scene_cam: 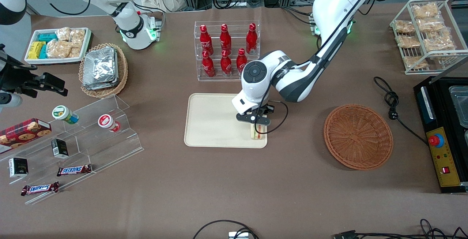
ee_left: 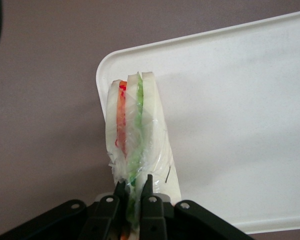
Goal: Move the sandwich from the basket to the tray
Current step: 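Set the sandwich on the tray and open the left gripper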
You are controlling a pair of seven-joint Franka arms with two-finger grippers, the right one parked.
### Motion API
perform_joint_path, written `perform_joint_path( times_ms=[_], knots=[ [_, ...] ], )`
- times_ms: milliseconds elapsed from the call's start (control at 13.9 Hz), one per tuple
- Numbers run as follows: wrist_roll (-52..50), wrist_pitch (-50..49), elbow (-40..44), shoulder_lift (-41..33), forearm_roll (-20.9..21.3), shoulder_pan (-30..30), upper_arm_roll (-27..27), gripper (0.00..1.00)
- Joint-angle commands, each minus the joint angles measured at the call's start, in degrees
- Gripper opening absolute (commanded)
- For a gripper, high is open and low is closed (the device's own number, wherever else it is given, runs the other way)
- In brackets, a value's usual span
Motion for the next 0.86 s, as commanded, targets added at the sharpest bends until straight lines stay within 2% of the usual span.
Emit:
perform_joint_path(
  times_ms=[0,72,288,360,432,792],
  knots=[
    [-2.6,1.2,0.1,1.3,3.9,-0.8,0.3,0.0],
    [-4.0,1.6,0.3,1.9,4.1,-0.9,0.3,0.06],
    [-4.3,2.6,0.3,2.1,4.0,-1.3,0.6,0.47],
    [-4.3,2.9,0.3,2.1,4.1,-1.3,0.6,0.87],
    [-4.3,3.5,0.2,2.1,4.1,-1.3,0.6,1.0],
    [-3.7,5.5,0.3,0.9,3.3,-2.5,3.4,1.0]
  ],
)
